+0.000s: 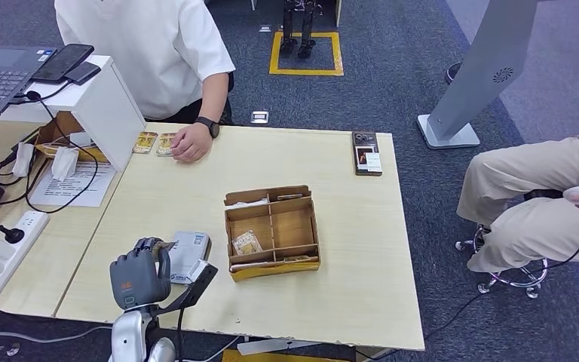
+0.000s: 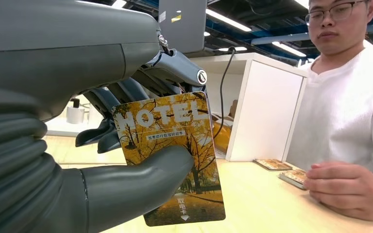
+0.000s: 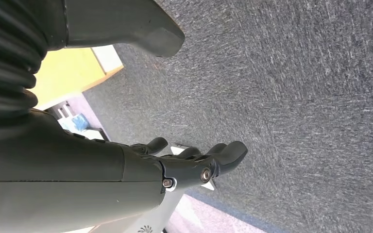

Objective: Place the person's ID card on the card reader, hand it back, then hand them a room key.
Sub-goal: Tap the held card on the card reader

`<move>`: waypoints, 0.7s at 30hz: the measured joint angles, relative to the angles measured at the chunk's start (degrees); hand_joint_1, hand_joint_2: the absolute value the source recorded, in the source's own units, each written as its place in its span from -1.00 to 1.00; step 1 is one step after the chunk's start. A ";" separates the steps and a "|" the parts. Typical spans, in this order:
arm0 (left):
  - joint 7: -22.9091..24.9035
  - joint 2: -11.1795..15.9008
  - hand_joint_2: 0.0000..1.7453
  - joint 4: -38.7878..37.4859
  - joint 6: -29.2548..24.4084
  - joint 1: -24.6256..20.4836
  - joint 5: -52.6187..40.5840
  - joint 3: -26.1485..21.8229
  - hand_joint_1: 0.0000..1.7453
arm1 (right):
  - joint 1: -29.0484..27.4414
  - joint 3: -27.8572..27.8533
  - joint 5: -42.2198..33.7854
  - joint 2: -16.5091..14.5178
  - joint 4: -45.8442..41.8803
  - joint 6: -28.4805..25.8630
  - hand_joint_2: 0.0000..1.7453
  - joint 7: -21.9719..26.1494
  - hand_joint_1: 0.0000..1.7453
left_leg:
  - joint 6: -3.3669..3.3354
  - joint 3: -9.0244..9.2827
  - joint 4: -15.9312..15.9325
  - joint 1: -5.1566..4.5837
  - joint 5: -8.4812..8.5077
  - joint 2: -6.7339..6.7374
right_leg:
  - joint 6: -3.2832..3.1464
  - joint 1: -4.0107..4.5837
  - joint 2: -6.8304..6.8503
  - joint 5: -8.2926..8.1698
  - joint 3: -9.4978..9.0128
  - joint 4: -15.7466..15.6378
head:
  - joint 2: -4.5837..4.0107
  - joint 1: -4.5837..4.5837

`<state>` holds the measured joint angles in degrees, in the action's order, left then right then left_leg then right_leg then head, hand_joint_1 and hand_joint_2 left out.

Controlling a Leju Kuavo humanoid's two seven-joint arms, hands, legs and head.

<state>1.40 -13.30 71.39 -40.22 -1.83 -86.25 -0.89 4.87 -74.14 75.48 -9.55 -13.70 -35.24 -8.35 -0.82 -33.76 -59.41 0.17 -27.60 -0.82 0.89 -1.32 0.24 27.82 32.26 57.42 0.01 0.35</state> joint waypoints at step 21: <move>4.89 1.47 1.00 -5.35 -0.01 -0.95 -2.19 4.50 1.00 | 0.00 0.01 -0.38 0.00 -0.02 0.07 1.00 0.02 -1.00 | 0.00 0.00 0.00 0.00 0.00 0.00 | 0.00 0.00 0.00 0.00 -0.01 0.00 | -0.01 0.00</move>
<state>6.29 -11.83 66.04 -40.23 -2.77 -88.43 3.62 4.87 -74.13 75.10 -9.55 -13.73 -35.17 -8.33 -0.82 -33.75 -59.41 0.17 -27.61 -0.82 0.89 -1.32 0.25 27.82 32.26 57.42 0.00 0.35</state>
